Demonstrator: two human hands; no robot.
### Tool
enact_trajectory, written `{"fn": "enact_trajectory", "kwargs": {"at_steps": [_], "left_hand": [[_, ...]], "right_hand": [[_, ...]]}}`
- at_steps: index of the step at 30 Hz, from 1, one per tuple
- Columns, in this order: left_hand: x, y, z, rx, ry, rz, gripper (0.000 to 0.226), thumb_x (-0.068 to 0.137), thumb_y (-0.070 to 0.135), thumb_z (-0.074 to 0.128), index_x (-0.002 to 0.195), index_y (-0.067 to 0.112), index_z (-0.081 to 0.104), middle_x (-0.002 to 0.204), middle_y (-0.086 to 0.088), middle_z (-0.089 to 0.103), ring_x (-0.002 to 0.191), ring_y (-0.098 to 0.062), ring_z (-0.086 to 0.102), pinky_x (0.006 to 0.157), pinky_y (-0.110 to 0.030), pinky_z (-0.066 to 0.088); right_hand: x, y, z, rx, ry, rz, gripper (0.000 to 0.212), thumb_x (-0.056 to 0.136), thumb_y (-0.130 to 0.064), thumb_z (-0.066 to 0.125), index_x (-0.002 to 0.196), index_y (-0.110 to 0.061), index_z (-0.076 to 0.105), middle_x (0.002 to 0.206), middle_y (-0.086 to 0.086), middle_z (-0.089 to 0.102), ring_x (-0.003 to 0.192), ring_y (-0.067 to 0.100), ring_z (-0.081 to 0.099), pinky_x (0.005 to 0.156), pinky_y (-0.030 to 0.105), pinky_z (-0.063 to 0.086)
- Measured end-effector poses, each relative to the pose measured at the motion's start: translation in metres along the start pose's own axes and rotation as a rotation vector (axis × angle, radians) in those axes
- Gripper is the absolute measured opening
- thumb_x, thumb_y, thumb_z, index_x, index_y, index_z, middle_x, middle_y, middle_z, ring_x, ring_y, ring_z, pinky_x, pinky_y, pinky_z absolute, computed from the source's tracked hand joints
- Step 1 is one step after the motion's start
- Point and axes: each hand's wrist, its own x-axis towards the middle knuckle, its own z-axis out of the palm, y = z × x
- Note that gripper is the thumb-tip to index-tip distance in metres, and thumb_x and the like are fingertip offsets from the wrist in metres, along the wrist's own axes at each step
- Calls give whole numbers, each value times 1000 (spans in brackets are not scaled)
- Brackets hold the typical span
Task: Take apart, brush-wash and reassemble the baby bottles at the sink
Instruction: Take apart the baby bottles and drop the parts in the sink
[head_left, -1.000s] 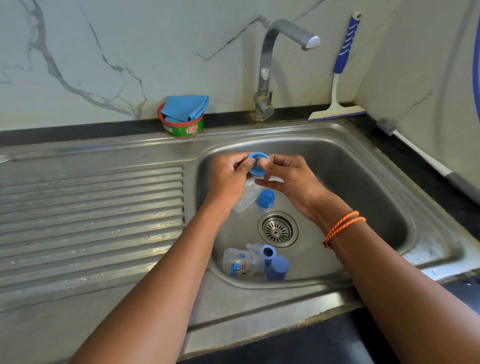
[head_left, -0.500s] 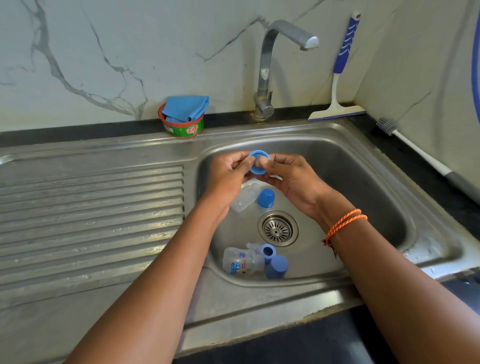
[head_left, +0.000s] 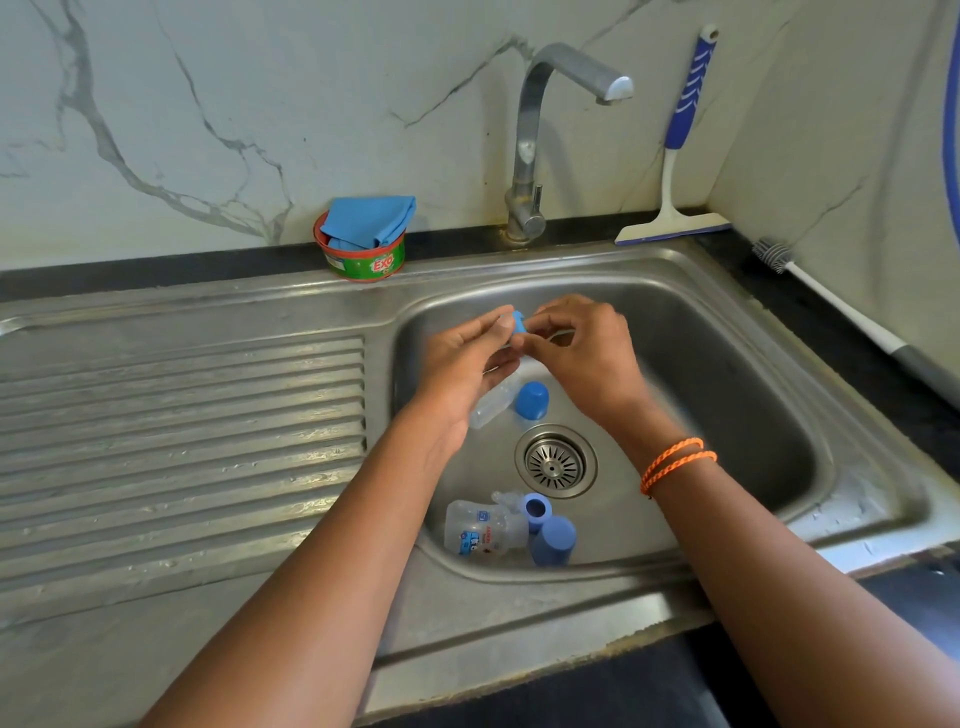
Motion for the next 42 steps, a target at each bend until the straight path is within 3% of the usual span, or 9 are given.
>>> {"fn": "enact_trajectory", "kwargs": {"at_steps": [4,9,15,19,25,29,35,38,42], "left_hand": [[0,1,-3,-155,-34,-41,35,98,12,70,132,6,68,120,-18,75,116,-31,71,105,-44,55],[-1,2,-5,-260,-3,-91,33,102,15,66,132,2,66,120,-22,74,117,-35,70,105,-45,56],[-4,5,-2,-291,-10,-68,33,100,16,68,130,2,67,118,-21,75,103,-25,75,100,-41,59],[-4,6,-3,-291,-2,-53,32,97,15,72,126,1,70,122,-28,71,100,-24,71,87,-34,62],[-4,7,2,-247,-4,-65,32,101,21,66,127,1,69,112,-21,76,92,-21,76,96,-40,61],[-3,5,5,-196,-43,-101,31,107,2,50,133,8,66,115,-18,77,95,-19,75,102,-39,57],[0,2,-1,-262,5,-126,40,99,-3,62,136,13,63,114,-17,77,107,-28,75,97,-39,60],[1,3,-3,-299,26,-138,37,99,2,65,135,6,63,115,-19,76,109,-28,75,98,-36,60],[-2,5,-1,-355,51,-164,29,96,10,72,122,-2,70,103,-15,79,94,-21,77,98,-34,60]], "right_hand": [[-2,-6,-3,43,58,-50,19,81,-22,92,96,-14,83,86,-5,77,78,13,74,76,40,63],[-4,-14,-6,246,69,13,55,80,-11,93,120,-10,54,97,1,76,85,11,76,79,22,61],[-5,-13,2,68,46,-113,26,89,-17,86,111,-17,72,109,-6,68,96,8,69,84,26,61],[-4,-11,7,-25,-33,-125,40,92,-33,81,127,-13,73,125,-4,54,99,7,62,82,23,58],[-3,-11,2,-3,61,-67,32,89,-31,86,113,-13,75,114,-3,69,95,7,67,83,25,59],[-3,-4,0,-72,92,-59,34,85,-27,89,110,-9,75,114,0,72,96,12,68,84,37,61],[-4,-7,1,-72,-20,-84,35,87,-24,87,117,-8,78,124,0,66,98,13,68,88,38,62],[-4,-7,1,-86,37,-118,34,85,-25,89,114,-9,79,122,1,70,96,15,71,83,41,63],[-5,-10,1,-65,125,-124,36,85,-26,90,116,-10,80,122,1,74,95,13,73,80,41,64]]}}
